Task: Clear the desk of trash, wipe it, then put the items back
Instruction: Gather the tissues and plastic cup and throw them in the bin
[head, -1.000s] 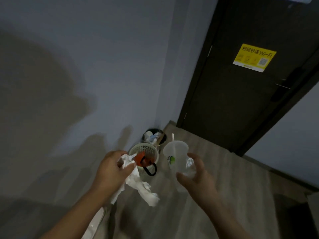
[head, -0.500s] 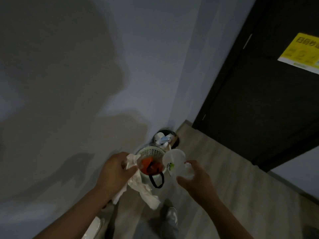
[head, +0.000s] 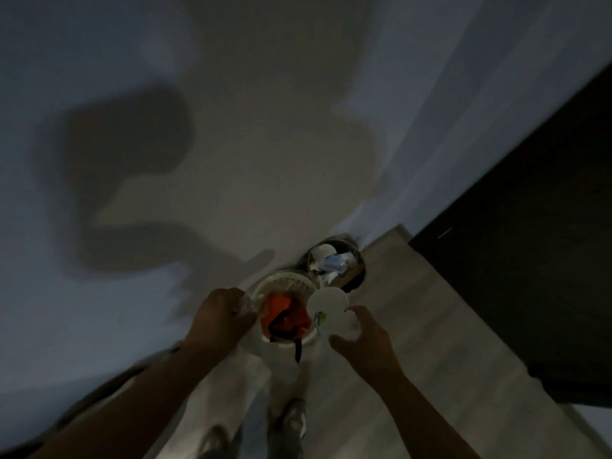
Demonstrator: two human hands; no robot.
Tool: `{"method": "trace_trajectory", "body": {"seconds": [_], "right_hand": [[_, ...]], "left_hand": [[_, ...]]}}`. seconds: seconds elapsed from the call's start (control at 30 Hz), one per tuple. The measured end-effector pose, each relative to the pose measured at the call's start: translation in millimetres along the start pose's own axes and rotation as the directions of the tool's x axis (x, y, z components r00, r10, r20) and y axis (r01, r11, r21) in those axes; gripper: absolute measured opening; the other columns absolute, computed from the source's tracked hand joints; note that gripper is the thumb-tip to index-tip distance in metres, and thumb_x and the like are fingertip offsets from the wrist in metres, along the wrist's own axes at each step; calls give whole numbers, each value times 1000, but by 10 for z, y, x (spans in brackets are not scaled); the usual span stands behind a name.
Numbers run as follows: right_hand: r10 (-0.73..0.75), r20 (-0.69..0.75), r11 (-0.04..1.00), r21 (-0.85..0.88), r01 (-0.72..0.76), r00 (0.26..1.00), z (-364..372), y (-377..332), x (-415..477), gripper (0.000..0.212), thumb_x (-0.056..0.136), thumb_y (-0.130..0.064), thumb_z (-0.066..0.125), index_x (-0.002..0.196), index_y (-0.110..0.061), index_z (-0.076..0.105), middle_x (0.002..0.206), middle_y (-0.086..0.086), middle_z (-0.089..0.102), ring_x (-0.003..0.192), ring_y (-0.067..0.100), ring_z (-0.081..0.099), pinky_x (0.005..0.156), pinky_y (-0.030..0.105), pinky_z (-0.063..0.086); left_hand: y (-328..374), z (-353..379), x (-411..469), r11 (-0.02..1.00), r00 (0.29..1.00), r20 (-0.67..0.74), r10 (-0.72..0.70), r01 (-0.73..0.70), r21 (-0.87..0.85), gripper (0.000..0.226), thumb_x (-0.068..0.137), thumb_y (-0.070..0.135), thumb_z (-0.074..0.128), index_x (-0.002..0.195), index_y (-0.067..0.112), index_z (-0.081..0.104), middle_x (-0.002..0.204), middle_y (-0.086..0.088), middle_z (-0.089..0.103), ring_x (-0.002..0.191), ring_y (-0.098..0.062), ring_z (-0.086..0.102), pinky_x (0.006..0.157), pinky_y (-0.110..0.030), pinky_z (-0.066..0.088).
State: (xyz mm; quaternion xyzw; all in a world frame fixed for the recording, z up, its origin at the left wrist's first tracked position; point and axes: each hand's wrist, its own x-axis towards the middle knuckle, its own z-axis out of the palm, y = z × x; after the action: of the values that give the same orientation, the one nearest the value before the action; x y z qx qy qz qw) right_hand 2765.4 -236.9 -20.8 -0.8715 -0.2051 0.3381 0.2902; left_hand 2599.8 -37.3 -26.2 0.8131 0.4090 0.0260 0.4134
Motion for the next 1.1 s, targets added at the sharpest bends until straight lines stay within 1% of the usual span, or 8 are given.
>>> {"method": "trace_trajectory", "body": {"seconds": [0.13, 0.23, 0.4, 0.57, 0.63, 0.77, 0.97, 1.1], "right_hand": [[61, 58, 998, 14, -62, 996, 191, 252, 515, 58, 80, -23, 74, 129, -19, 44, 112, 0, 51, 97, 12, 49, 64, 16, 42], [112, 73, 992, 46, -116, 991, 434, 514, 855, 57, 80, -22, 74, 128, -21, 44, 115, 2, 52, 98, 14, 50, 68, 22, 46], [155, 101, 985, 62, -162, 983, 887, 938, 1414, 56, 80, -20, 73, 128, -21, 45, 106, -2, 49, 98, 15, 51, 75, 29, 52], [181, 118, 979, 72, -190, 976, 1403, 1423, 2001, 56, 80, -19, 73, 128, -20, 45, 110, 0, 53, 102, 18, 55, 75, 28, 54], [179, 119, 980, 73, -188, 977, 1619, 1604, 2222, 57, 79, -20, 73, 129, -18, 45, 117, 5, 57, 100, 18, 56, 75, 27, 53], [160, 124, 984, 55, -168, 979, 1987, 1891, 2647, 65, 83, -24, 72, 139, -18, 39, 125, 5, 57, 110, 20, 57, 82, 27, 50], [146, 88, 972, 173, -159, 985, 2393, 2197, 3149, 61, 85, -25, 69, 138, -23, 40, 123, 3, 56, 108, 18, 56, 88, 36, 52], [178, 102, 977, 97, -188, 979, 2615, 2381, 3387, 59, 85, -28, 69, 137, -18, 44, 131, 4, 51, 119, 23, 52, 95, 37, 48]], "left_hand": [[-253, 387, 407, 994, 994, 66, -83, 77, 84, 20, 81, 24, 73, 93, 10, 68, 91, -8, 63, 83, -26, 63, 71, -31, 49], [-500, 719, 710, 987, 987, 86, -135, 126, 99, 16, 84, 21, 70, 91, 8, 66, 86, -1, 59, 77, -18, 60, 59, -23, 43], [-1079, 1324, 1143, 979, 975, 97, -198, 193, 61, 26, 82, 29, 71, 99, 12, 62, 88, 7, 58, 76, -8, 60, 56, -8, 39], [-1534, 1930, 1554, 967, 955, 171, -242, 224, 118, 27, 82, 26, 70, 106, 15, 64, 108, -11, 64, 95, -27, 61, 82, -37, 52], [-1711, 2132, 1678, 970, 961, 150, -231, 214, 119, 34, 83, 26, 69, 113, 13, 61, 116, -12, 60, 99, -26, 60, 83, -36, 52], [-2002, 2487, 1879, 976, 965, 153, -211, 198, 96, 49, 86, 20, 70, 130, 9, 50, 126, -4, 40, 100, -14, 52, 81, -21, 45], [-2329, 2890, 2278, 992, 989, 101, -107, 99, 82, 50, 84, 11, 70, 130, 0, 53, 137, -19, 39, 114, -32, 53, 94, -42, 50], [-2449, 3139, 2520, 995, 992, 105, -64, 56, 77, 52, 86, 13, 68, 134, 4, 50, 143, -14, 35, 119, -31, 51, 98, -43, 48]]}}
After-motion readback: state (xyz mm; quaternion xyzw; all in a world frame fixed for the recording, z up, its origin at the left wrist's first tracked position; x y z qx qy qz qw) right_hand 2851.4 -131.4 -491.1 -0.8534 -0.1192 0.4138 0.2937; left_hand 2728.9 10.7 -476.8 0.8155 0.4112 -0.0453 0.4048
